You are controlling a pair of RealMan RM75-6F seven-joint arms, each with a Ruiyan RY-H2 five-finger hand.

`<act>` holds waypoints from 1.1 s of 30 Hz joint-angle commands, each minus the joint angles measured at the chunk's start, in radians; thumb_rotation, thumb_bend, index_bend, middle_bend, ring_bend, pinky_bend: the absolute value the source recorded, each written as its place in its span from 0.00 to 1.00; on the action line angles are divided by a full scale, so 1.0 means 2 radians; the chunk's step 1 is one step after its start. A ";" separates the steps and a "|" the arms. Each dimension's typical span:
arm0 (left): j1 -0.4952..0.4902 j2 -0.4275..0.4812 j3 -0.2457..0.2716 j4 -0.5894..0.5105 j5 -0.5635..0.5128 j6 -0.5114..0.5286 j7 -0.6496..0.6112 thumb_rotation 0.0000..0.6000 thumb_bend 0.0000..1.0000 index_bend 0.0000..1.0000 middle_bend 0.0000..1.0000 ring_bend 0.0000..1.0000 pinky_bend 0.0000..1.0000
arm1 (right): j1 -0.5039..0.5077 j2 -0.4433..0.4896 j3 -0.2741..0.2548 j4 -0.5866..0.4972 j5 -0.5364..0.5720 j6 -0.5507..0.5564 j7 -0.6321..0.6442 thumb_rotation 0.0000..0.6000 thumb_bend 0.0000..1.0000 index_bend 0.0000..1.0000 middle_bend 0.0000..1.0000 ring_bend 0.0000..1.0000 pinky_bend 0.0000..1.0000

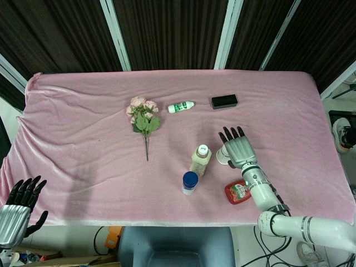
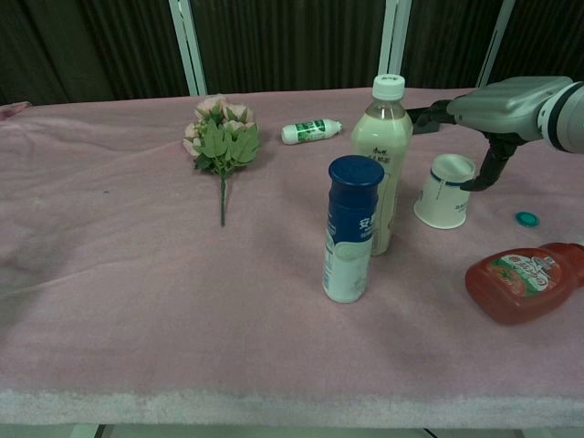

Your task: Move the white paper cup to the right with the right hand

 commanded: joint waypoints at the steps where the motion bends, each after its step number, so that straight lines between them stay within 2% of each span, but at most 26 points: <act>1: 0.000 0.000 0.000 0.000 0.000 0.000 0.000 1.00 0.37 0.00 0.02 0.01 0.02 | 0.004 -0.002 -0.006 0.005 0.006 0.003 -0.002 1.00 0.41 0.18 0.00 0.00 0.00; 7: 0.000 0.000 -0.001 0.001 -0.002 -0.002 0.001 1.00 0.37 0.00 0.02 0.01 0.02 | 0.009 -0.006 -0.013 0.013 0.012 0.005 -0.004 1.00 0.41 0.19 0.00 0.00 0.00; 15: 0.000 -0.001 -0.003 0.000 -0.009 -0.005 0.003 1.00 0.37 0.00 0.02 0.01 0.02 | 0.021 -0.040 -0.019 0.072 0.026 -0.011 0.015 1.00 0.41 0.37 0.00 0.00 0.00; 20: 0.000 -0.001 -0.003 0.000 -0.010 -0.006 0.002 1.00 0.37 0.00 0.02 0.01 0.02 | 0.025 -0.054 -0.023 0.092 0.023 -0.010 0.024 1.00 0.41 0.43 0.00 0.00 0.00; 27: 0.000 0.000 -0.003 0.000 -0.009 -0.005 0.000 1.00 0.37 0.00 0.02 0.01 0.02 | 0.024 -0.052 -0.024 0.090 0.017 0.000 0.034 1.00 0.41 0.53 0.00 0.00 0.00; 33: 0.002 0.000 -0.002 0.000 -0.004 0.000 0.000 1.00 0.37 0.00 0.02 0.01 0.02 | 0.004 -0.010 -0.035 0.049 -0.019 0.012 0.064 1.00 0.42 0.56 0.00 0.00 0.00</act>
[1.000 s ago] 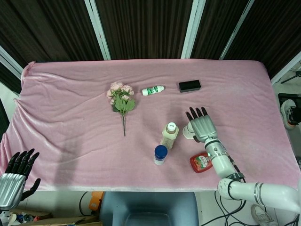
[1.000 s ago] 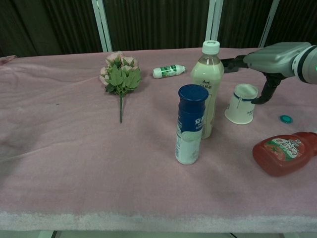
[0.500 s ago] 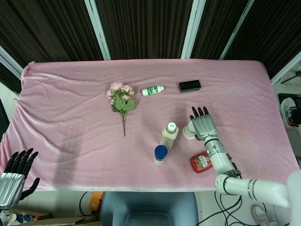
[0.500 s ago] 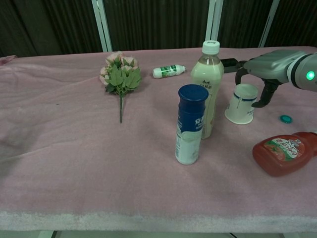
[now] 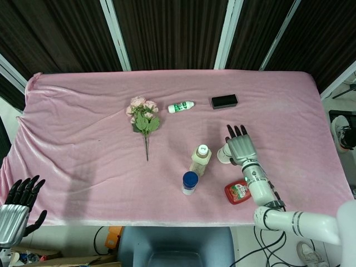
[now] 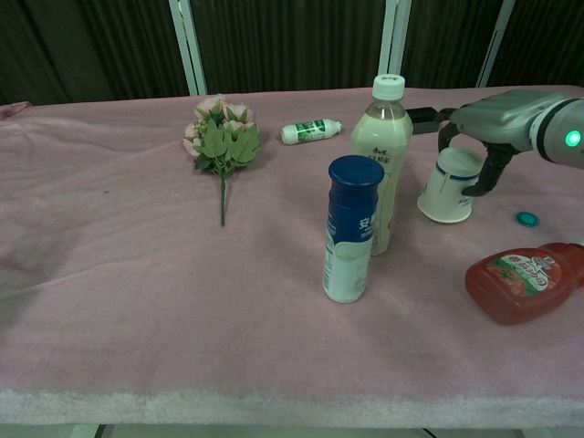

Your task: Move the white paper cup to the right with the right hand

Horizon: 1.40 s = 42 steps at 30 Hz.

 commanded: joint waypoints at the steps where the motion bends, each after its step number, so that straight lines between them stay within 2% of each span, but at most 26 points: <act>1: 0.001 0.000 0.001 0.000 0.002 0.003 -0.001 1.00 0.37 0.00 0.02 0.01 0.02 | -0.019 0.033 -0.012 -0.030 -0.034 0.010 0.025 1.00 0.42 0.56 0.00 0.00 0.00; 4: 0.002 0.000 0.001 0.001 0.004 0.004 -0.003 1.00 0.37 0.00 0.02 0.01 0.02 | -0.046 0.076 -0.036 -0.056 -0.068 0.024 0.043 1.00 0.42 0.55 0.00 0.00 0.00; 8: 0.000 -0.001 0.002 0.002 0.006 0.000 0.000 1.00 0.37 0.00 0.02 0.01 0.02 | -0.070 0.100 -0.059 -0.047 -0.094 0.026 0.061 1.00 0.42 0.55 0.00 0.00 0.00; 20: -0.002 -0.003 0.002 -0.002 0.003 -0.006 0.009 1.00 0.37 0.00 0.02 0.01 0.02 | -0.078 0.050 -0.053 0.062 -0.105 -0.044 0.121 1.00 0.42 0.52 0.00 0.00 0.00; 22: -0.003 -0.003 0.002 -0.002 0.003 -0.007 0.008 1.00 0.37 0.00 0.02 0.01 0.02 | -0.078 0.046 -0.053 0.069 -0.105 -0.047 0.119 1.00 0.42 0.43 0.00 0.00 0.00; 26: -0.003 -0.002 0.002 -0.002 0.002 -0.008 0.007 1.00 0.37 0.00 0.02 0.01 0.02 | -0.085 0.050 -0.047 0.063 -0.118 -0.039 0.135 1.00 0.42 0.08 0.00 0.00 0.00; 27: -0.003 -0.002 0.002 -0.002 0.003 -0.008 0.007 1.00 0.37 0.00 0.02 0.01 0.02 | -0.089 0.056 -0.047 0.055 -0.123 -0.034 0.139 1.00 0.41 0.03 0.00 0.00 0.00; 29: -0.003 -0.002 0.002 -0.001 0.004 -0.006 0.005 1.00 0.37 0.00 0.02 0.01 0.02 | -0.096 0.070 -0.046 0.036 -0.131 -0.023 0.144 1.00 0.38 0.00 0.00 0.00 0.00; 31: -0.002 -0.001 0.002 -0.001 0.005 -0.004 0.004 1.00 0.37 0.00 0.02 0.01 0.02 | -0.110 0.094 -0.049 0.002 -0.151 -0.002 0.154 1.00 0.34 0.00 0.00 0.00 0.00; 34: -0.002 -0.001 0.003 -0.001 0.006 -0.002 0.003 1.00 0.37 0.00 0.02 0.01 0.02 | -0.137 0.127 -0.059 -0.048 -0.196 0.037 0.177 1.00 0.32 0.00 0.00 0.00 0.00; 36: -0.001 -0.001 0.003 -0.001 0.008 0.001 0.002 1.00 0.37 0.00 0.02 0.01 0.02 | -0.170 0.149 -0.075 -0.085 -0.239 0.083 0.196 1.00 0.32 0.00 0.00 0.00 0.00; 38: 0.000 0.000 0.003 0.000 0.010 0.004 0.000 1.00 0.37 0.00 0.02 0.01 0.02 | -0.214 0.164 -0.101 -0.111 -0.293 0.149 0.205 1.00 0.32 0.00 0.00 0.00 0.00; 40: 0.001 0.000 0.004 0.000 0.012 0.007 -0.001 1.00 0.37 0.00 0.01 0.01 0.02 | -0.270 0.158 -0.131 -0.108 -0.356 0.231 0.212 1.00 0.32 0.00 0.00 0.00 0.00; 42: 0.002 0.000 0.004 0.001 0.013 0.010 -0.002 1.00 0.37 0.00 0.00 0.01 0.02 | -0.328 0.134 -0.156 -0.071 -0.416 0.312 0.236 1.00 0.32 0.00 0.00 0.00 0.00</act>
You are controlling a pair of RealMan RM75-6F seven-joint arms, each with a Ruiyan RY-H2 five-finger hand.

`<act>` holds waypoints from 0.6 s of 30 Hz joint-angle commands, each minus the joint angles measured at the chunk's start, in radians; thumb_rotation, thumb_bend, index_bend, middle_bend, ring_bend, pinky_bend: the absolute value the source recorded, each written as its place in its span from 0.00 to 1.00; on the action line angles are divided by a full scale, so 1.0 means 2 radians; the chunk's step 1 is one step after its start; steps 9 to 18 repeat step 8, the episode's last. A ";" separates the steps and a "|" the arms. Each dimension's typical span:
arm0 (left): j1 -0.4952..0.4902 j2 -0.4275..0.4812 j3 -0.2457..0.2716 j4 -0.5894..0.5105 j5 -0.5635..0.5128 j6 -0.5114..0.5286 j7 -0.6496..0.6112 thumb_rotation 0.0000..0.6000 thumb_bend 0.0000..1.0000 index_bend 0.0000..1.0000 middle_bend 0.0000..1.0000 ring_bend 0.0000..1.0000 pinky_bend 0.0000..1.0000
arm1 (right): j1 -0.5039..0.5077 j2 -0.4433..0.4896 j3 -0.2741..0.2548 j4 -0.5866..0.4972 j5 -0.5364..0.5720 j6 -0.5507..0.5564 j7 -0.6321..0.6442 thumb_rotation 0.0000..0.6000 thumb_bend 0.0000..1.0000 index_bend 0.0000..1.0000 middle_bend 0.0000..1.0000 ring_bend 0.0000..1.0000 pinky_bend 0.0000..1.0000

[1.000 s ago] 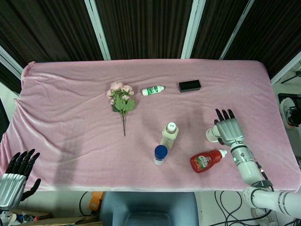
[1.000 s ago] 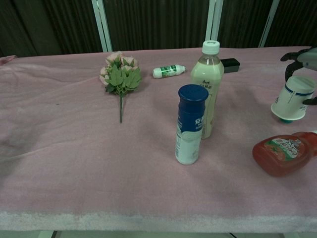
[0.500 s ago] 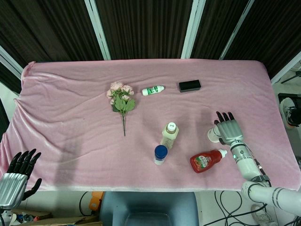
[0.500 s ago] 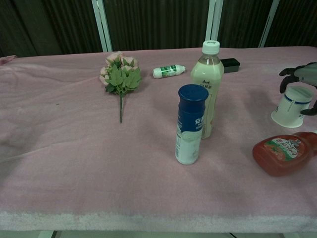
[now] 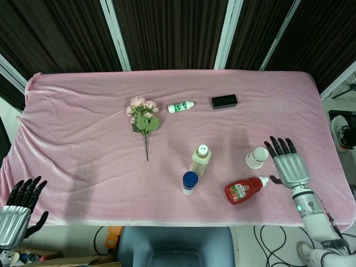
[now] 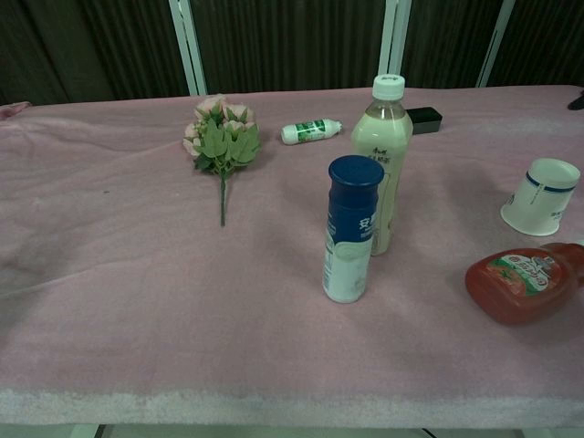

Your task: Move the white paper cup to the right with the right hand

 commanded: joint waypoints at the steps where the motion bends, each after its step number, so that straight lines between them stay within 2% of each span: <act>1: 0.001 0.000 0.000 0.002 0.002 0.003 -0.002 1.00 0.37 0.00 0.00 0.01 0.02 | -0.161 -0.024 -0.074 0.041 -0.168 0.215 0.082 1.00 0.32 0.00 0.00 0.00 0.00; 3: 0.002 0.000 0.001 0.003 0.002 0.002 -0.002 1.00 0.37 0.00 0.00 0.01 0.02 | -0.193 -0.054 -0.076 0.096 -0.190 0.251 0.146 1.00 0.32 0.00 0.00 0.00 0.00; 6: 0.000 -0.001 0.002 0.003 0.004 0.001 -0.001 1.00 0.37 0.00 0.00 0.01 0.02 | -0.199 -0.068 -0.067 0.142 -0.206 0.250 0.168 1.00 0.32 0.00 0.00 0.00 0.00; 18: 0.001 -0.003 0.002 0.003 0.005 0.002 0.005 1.00 0.37 0.00 0.00 0.01 0.02 | -0.200 -0.069 -0.061 0.148 -0.206 0.239 0.171 1.00 0.32 0.00 0.00 0.00 0.00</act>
